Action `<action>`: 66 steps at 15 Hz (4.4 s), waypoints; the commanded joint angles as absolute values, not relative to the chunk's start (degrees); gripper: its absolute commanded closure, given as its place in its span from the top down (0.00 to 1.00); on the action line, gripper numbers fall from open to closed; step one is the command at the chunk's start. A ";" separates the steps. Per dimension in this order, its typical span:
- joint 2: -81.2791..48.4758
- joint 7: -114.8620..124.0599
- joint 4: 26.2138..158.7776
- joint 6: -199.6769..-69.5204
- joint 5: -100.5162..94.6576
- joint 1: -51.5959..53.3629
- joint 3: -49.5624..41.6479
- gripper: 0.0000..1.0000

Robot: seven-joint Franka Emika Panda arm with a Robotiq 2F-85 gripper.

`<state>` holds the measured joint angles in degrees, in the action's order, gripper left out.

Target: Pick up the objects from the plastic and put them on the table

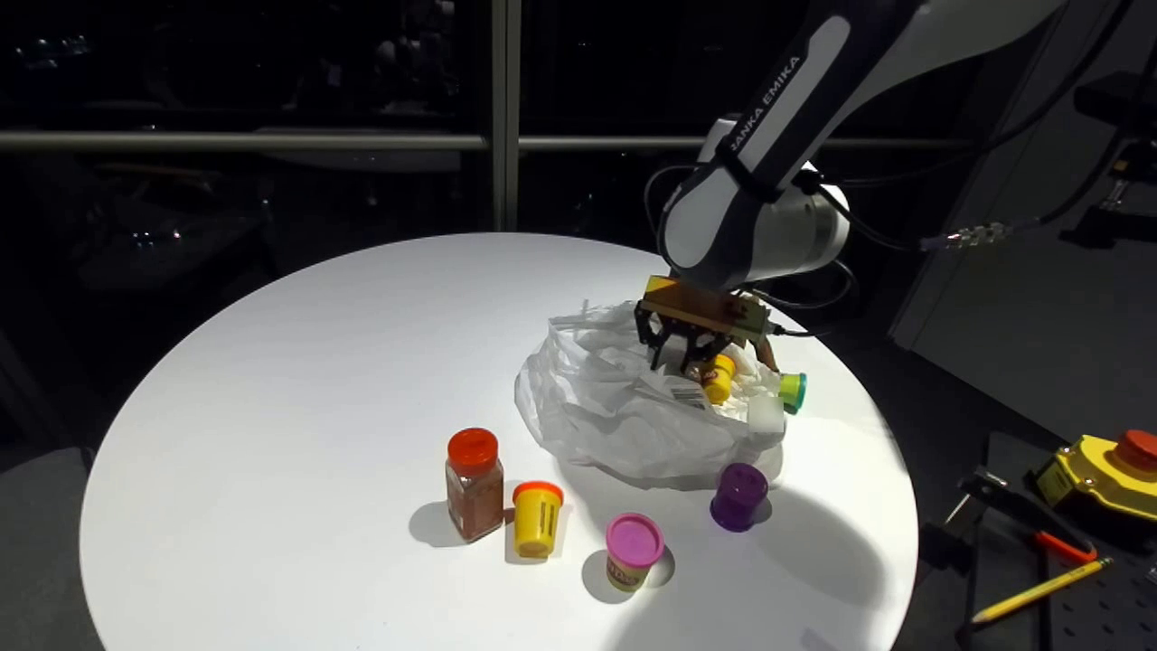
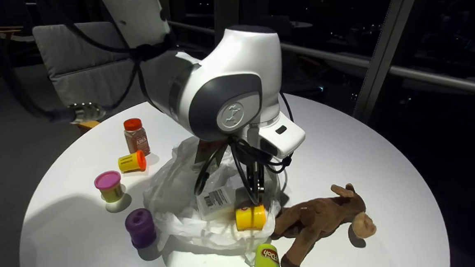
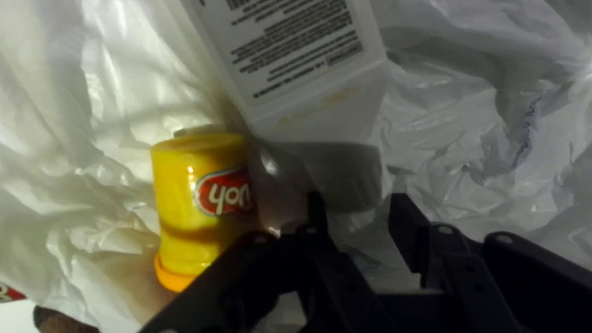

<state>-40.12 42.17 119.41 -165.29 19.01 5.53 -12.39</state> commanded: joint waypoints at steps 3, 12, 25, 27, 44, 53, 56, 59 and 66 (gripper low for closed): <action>-38.20 41.42 121.10 -168.87 18.50 4.56 -12.31 0.46; -37.16 36.31 124.48 -170.28 16.99 5.29 -12.11 0.94; -33.14 34.30 128.10 -169.86 13.93 11.97 -15.73 1.00; -33.82 34.42 127.45 -169.59 13.57 12.48 -16.08 1.00; -37.53 33.00 123.44 -167.80 12.52 11.74 -15.41 0.50; -36.97 33.73 124.21 -168.71 12.83 12.49 -16.57 0.17; -32.97 35.21 129.22 -175.94 13.60 15.24 -17.87 0.17; -29.23 36.36 135.56 -187.15 15.60 21.70 -21.84 0.17; -19.23 39.35 148.24 -209.69 28.79 39.72 -26.72 0.17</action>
